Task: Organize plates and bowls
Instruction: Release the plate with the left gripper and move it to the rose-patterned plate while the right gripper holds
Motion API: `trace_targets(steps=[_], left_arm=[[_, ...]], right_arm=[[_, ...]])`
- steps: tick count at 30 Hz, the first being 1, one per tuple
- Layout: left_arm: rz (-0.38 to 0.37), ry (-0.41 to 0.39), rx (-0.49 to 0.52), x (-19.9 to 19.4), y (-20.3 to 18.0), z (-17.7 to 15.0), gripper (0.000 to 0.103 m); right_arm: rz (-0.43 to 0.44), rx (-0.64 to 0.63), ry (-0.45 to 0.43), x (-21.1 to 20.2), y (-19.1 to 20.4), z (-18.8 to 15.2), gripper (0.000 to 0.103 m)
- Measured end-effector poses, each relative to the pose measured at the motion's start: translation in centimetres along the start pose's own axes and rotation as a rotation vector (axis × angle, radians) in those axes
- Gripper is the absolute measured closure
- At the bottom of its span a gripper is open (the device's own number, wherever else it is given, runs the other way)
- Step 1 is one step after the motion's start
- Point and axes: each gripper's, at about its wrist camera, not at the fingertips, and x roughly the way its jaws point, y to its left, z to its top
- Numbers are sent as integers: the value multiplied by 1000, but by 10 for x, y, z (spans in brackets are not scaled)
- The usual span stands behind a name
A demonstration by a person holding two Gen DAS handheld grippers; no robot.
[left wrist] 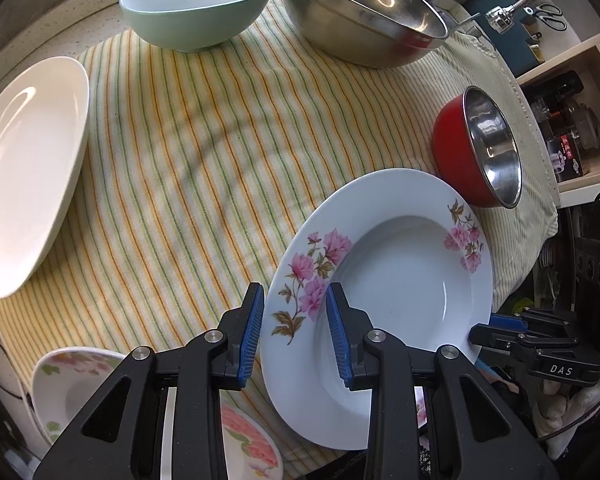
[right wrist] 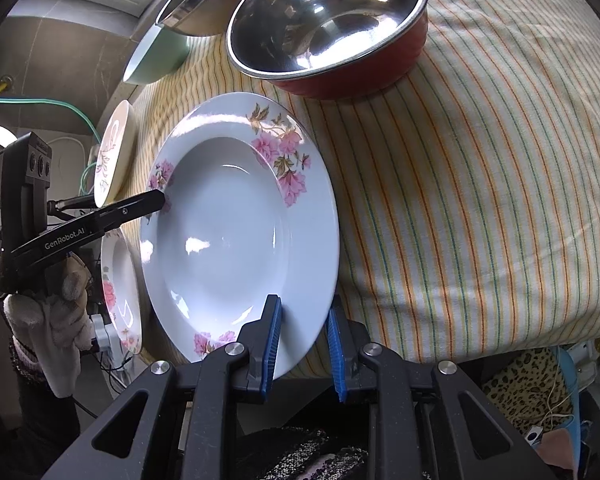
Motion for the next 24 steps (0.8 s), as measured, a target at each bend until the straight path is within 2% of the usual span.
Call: trace_targets(steps=[3, 5, 14, 19, 24], left_arm=[[8, -16, -4, -7, 2, -2, 73], [17, -34, -11, -13, 5, -3, 73], [-2, -154, -97, -52, 19, -19, 73], [-20, -220, -177, -70, 30, -38, 73], [8, -281, -266, -85, 38, -60, 73]], right_arm=[[-12, -9, -12, -6, 1, 2, 79], [-20, -16, -28, -12, 0, 2, 70], [-52, -34, -94, -38, 1, 6, 69], [-54, -113, -153, -55, 19, 11, 68], [-35, -227, -165, -57, 44, 21, 65]])
